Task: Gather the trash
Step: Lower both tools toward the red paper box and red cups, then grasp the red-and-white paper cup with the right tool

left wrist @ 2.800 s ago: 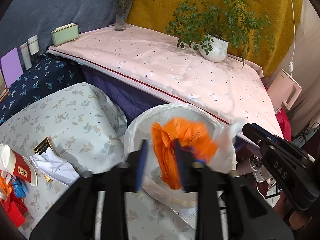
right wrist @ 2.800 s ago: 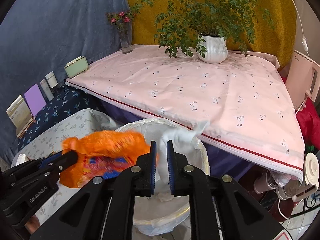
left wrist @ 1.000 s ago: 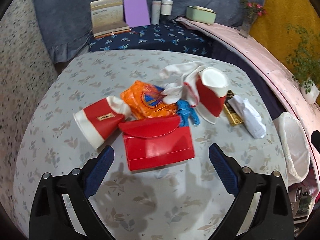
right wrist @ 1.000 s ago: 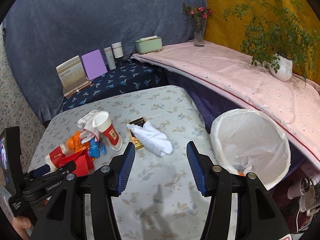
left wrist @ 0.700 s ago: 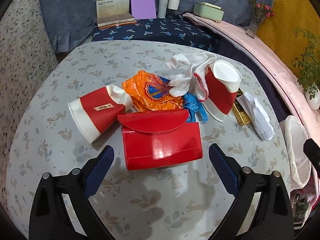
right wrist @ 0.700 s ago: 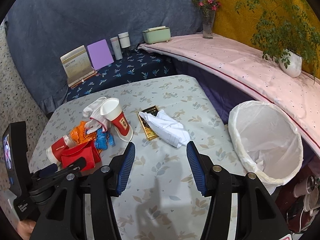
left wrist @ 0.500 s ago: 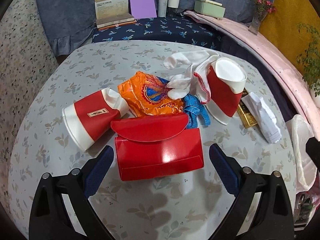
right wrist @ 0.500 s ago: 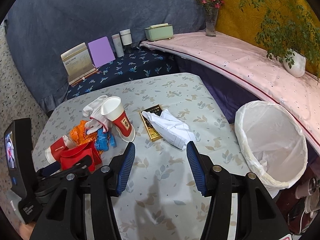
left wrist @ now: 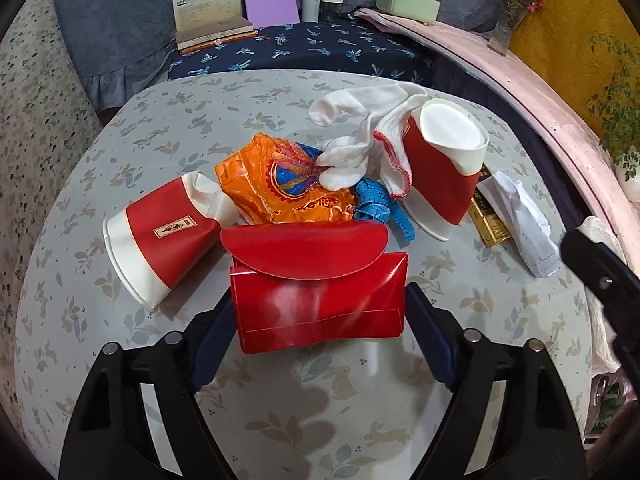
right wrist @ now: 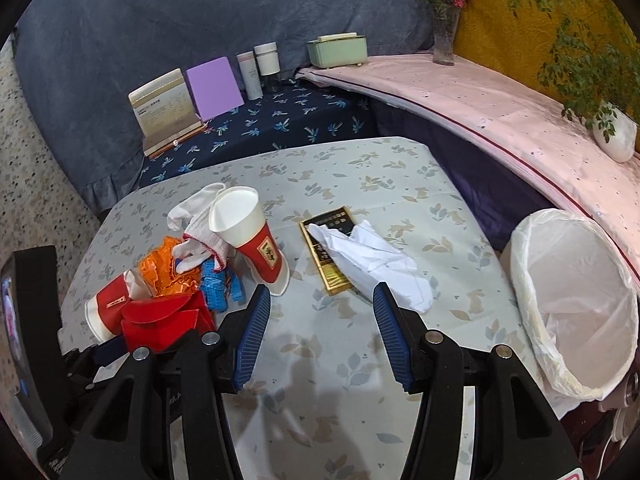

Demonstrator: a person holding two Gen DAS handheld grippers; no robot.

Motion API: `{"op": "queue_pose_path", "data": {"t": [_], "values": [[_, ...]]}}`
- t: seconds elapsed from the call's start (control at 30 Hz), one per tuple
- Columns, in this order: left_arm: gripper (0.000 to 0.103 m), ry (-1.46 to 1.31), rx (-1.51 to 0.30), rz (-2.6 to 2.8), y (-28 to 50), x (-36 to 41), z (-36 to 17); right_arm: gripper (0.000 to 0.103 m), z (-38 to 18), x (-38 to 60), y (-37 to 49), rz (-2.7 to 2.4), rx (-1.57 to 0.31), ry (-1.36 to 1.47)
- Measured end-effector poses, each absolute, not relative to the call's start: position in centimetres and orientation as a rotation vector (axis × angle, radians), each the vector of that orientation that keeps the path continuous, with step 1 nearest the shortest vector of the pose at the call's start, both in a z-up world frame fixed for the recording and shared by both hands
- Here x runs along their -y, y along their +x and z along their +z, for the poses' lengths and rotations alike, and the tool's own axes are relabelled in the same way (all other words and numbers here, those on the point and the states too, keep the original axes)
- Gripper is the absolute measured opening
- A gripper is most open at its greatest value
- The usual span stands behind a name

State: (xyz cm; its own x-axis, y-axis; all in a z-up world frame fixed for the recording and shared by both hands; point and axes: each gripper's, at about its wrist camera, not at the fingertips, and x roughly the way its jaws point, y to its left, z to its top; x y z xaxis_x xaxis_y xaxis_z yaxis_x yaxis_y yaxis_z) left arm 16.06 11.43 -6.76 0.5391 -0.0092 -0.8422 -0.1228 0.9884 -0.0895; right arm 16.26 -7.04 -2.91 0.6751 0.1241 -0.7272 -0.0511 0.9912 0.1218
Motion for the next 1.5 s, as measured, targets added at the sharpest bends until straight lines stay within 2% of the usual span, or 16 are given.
{"op": "queue_pose_path", "data": {"t": [0.5, 1.07, 1.1, 1.13, 1.17, 1.27, 1.37, 1.5], "values": [[0.067, -0.192, -0.988, 0.001, 15.8, -13.1, -4.9, 0.052, -3.8, 3.4, 19.7, 0.181, -0.846, 0.038], [0.066, -0.204, -0.996, 0.013, 18.3, -14.4, -5.5, 0.052, -6.5, 1.4, 24.7, 0.229, -0.906, 0.038], [0.066, -0.203, -0.997, 0.012, 18.4, -14.4, -5.6, 0.051, -6.7, 1.3, 25.0, 0.233, -0.913, 0.041], [0.066, -0.201, -0.999, 0.012, 18.4, -14.4, -5.6, 0.046, -7.0, 1.3, 25.2, 0.236, -0.917, 0.044], [0.065, -0.199, -0.999, 0.011, 18.5, -14.4, -5.7, 0.036, -7.1, 1.3, 25.3, 0.241, -0.92, 0.048], [0.065, -0.204, -0.996, 0.006, 18.5, -14.3, -5.5, 0.025, -7.2, 1.5, 25.3, 0.25, -0.925, 0.06], [0.063, -0.205, -0.985, -0.001, 18.4, -14.1, -5.0, 0.023, -6.2, 2.0, 24.6, 0.257, -0.896, 0.072], [0.053, -0.204, -0.973, -0.023, 18.2, -13.4, -4.0, 0.022, -4.3, 3.0, 23.8, 0.249, -0.851, 0.083]]}}
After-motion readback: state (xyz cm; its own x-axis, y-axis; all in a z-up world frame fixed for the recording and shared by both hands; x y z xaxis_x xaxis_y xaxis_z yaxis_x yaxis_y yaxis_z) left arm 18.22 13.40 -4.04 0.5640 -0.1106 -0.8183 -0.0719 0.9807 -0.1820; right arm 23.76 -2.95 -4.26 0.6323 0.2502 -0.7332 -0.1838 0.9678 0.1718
